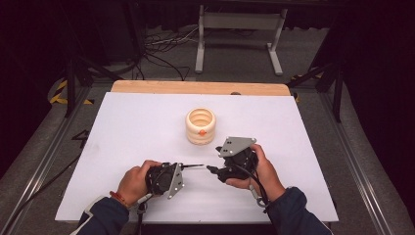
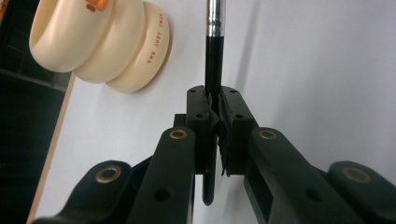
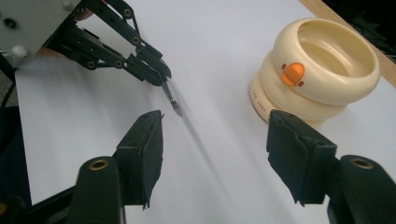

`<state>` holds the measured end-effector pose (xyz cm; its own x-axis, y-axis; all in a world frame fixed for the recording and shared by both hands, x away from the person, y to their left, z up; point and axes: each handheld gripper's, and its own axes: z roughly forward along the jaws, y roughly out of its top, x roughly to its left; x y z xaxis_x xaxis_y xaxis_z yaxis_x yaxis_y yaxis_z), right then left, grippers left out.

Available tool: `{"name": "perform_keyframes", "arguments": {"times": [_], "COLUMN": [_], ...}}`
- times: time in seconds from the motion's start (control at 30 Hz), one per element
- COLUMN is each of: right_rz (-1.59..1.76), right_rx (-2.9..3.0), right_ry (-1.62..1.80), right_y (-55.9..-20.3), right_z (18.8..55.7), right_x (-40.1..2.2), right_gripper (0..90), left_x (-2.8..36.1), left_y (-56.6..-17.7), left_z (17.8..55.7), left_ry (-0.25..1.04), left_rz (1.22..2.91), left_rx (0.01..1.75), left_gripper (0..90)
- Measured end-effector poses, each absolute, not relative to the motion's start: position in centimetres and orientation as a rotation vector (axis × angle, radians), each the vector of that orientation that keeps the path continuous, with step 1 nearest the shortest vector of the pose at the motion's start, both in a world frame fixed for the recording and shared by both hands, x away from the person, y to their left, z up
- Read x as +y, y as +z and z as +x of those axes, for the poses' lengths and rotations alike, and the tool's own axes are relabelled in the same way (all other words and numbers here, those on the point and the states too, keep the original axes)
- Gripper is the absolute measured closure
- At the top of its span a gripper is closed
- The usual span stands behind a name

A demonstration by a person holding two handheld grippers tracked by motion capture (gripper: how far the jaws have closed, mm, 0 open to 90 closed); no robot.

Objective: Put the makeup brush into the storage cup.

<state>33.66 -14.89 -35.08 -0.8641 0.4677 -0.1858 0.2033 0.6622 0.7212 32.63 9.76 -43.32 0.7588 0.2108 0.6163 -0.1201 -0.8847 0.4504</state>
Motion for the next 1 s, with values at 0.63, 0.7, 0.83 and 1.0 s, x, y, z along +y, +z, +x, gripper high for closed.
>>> {"name": "perform_keyframes", "arguments": {"times": [0.63, 0.7, 0.83, 1.0], "right_rz": [0.555, 0.552, 0.574, 0.597], "right_rx": [2.351, 2.342, 2.323, 2.314], "right_ry": [1.095, 1.101, 1.097, 1.123], "right_y": [-36.8, -37.3, -38.0, -39.1], "right_z": [32.3, 32.2, 32.0, 31.8], "right_x": [-19.6, -20.3, -21.6, -23.5], "right_gripper": [25.2, 24.7, 21.8, 19.3], "left_x": [12.4, 12.8, 13.7, 14.6], "left_y": [-41.6, -41.4, -41.0, -40.5], "left_z": [34.3, 34.5, 34.9, 35.2], "left_ry": [0.721, 0.688, 0.628, 0.581], "left_rz": [2.294, 2.264, 2.194, 2.124], "left_rx": [0.312, 0.343, 0.396, 0.445], "left_gripper": [83.7, 83.7, 83.7, 83.7]}}
